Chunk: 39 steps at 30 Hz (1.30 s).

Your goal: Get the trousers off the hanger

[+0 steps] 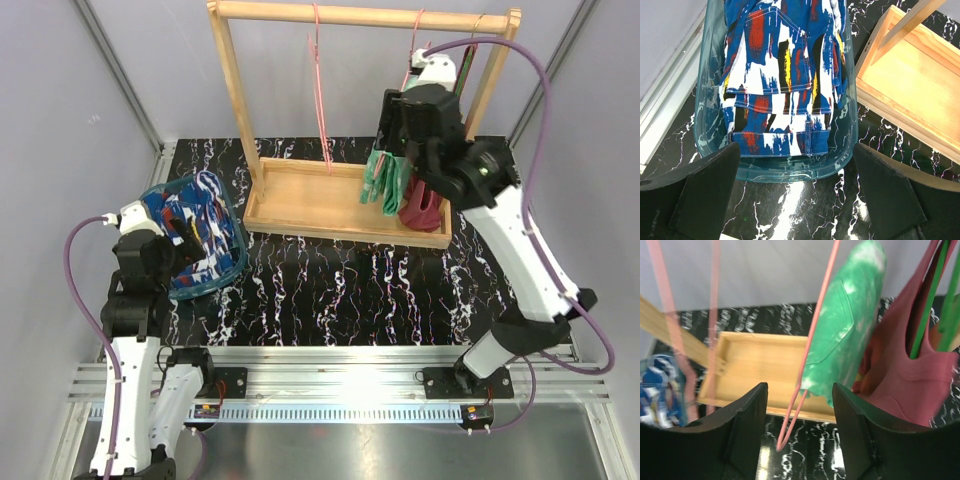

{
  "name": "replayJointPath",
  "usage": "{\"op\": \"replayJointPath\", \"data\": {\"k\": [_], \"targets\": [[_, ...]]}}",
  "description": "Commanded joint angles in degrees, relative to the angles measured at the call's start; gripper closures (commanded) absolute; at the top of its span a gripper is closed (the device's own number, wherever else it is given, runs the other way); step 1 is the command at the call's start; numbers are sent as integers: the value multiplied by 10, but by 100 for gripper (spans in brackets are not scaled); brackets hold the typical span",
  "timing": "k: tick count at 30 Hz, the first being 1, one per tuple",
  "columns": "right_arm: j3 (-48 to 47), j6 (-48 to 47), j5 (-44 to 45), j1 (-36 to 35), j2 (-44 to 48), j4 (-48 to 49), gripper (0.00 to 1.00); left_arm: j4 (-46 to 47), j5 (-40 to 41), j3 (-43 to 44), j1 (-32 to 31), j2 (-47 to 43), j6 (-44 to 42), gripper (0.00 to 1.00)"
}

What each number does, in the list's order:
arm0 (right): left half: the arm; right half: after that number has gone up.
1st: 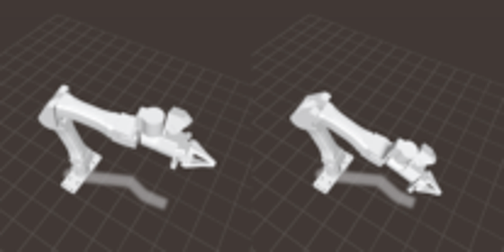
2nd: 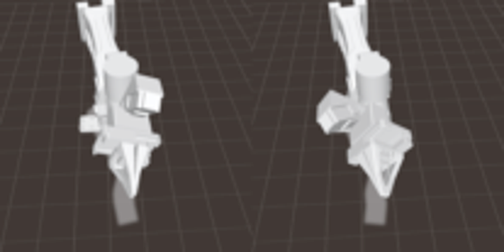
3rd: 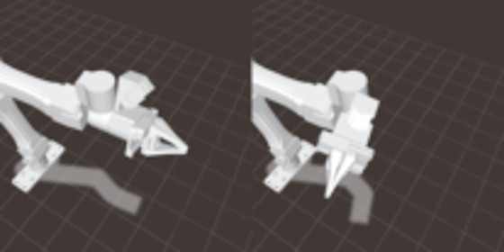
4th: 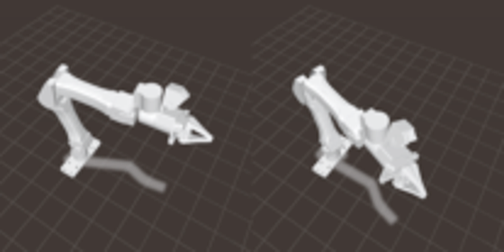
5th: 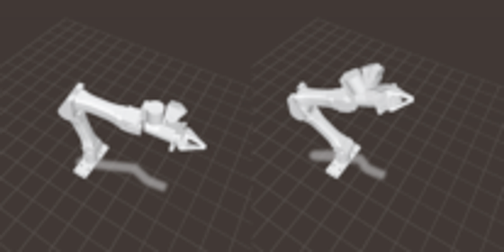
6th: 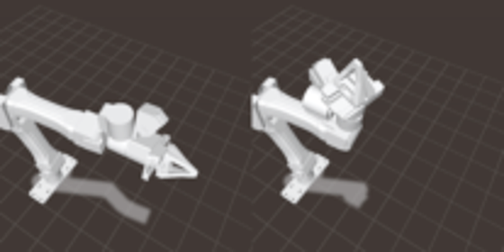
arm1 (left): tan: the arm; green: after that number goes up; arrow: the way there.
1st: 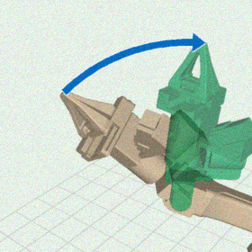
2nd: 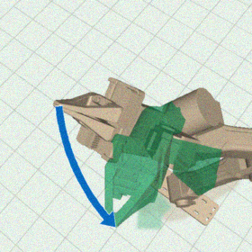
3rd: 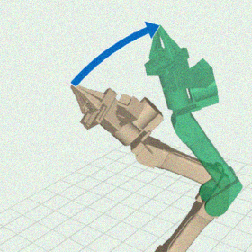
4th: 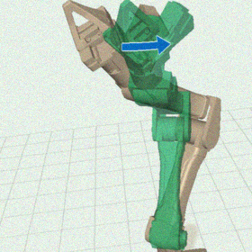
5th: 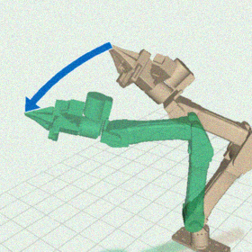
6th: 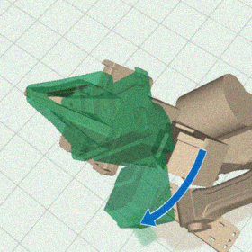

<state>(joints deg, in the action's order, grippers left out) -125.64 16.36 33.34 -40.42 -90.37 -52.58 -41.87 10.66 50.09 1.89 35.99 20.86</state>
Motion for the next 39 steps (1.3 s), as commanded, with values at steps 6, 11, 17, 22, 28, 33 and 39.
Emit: {"op": "replayJointPath", "data": {"k": [6,11,17,22,28,33,39], "targets": [[20,11,-9,39,-64,12,50,17,18,-2,-9,-1,-12,1],[47,-1,-25,41,-54,26,91,16,17,-3,-9,0,-13,1],[171,-24,-64,41,38,56,100,16,17,-2,-13,-2,-12,1],[228,-44,-120,42,104,43,100,15,16,-3,-13,1,-10,1],[223,-70,-167,48,135,12,100,13,16,-3,-13,-1,-6,1],[189,-84,-162,75,116,4,100,12,17,-3,-14,3,-5,1],[111,-95,-161,85,67,5,100,13,15,-2,-15,5,-6,1]]}}
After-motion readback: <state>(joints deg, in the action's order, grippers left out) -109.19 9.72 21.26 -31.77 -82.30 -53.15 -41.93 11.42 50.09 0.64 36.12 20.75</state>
